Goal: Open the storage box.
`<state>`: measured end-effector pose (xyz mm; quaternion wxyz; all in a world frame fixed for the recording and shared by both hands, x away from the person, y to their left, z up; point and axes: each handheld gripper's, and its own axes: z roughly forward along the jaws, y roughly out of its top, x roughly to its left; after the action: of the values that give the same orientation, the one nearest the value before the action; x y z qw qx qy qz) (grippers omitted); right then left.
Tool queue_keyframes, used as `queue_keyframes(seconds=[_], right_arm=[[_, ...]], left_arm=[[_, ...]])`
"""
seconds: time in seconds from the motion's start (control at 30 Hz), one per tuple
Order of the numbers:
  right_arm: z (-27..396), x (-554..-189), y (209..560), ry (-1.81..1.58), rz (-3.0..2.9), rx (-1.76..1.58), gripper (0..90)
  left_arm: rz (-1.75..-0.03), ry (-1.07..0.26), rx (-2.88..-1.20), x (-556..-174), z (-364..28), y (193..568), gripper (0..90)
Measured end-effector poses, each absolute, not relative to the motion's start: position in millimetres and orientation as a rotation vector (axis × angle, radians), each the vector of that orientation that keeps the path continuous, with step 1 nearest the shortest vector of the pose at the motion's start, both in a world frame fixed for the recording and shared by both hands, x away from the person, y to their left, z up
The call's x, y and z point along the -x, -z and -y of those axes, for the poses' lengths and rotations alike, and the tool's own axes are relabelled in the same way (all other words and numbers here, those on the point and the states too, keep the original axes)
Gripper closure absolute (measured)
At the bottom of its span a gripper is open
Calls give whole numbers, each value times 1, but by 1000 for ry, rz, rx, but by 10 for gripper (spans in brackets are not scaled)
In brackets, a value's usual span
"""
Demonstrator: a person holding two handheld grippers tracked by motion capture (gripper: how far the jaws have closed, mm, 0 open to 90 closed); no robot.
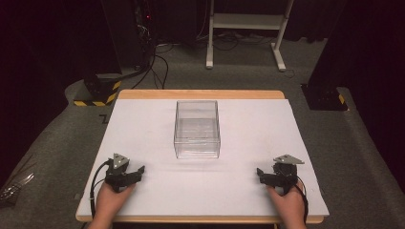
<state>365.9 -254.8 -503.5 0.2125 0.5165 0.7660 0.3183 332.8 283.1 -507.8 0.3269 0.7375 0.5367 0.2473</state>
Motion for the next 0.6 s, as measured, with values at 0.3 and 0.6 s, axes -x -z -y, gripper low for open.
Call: queue_keyframes(seconds=[0.3,0.6], right_arm=[[253,-366,503,-865,-2122,-1435,112],[252,-366,504,-859,-2123,-1428,109]], left_arm=[[-1408,-648,-1923,-332,-283,508,301],[-1414,-654,-1924,-332,-282,508,303]])
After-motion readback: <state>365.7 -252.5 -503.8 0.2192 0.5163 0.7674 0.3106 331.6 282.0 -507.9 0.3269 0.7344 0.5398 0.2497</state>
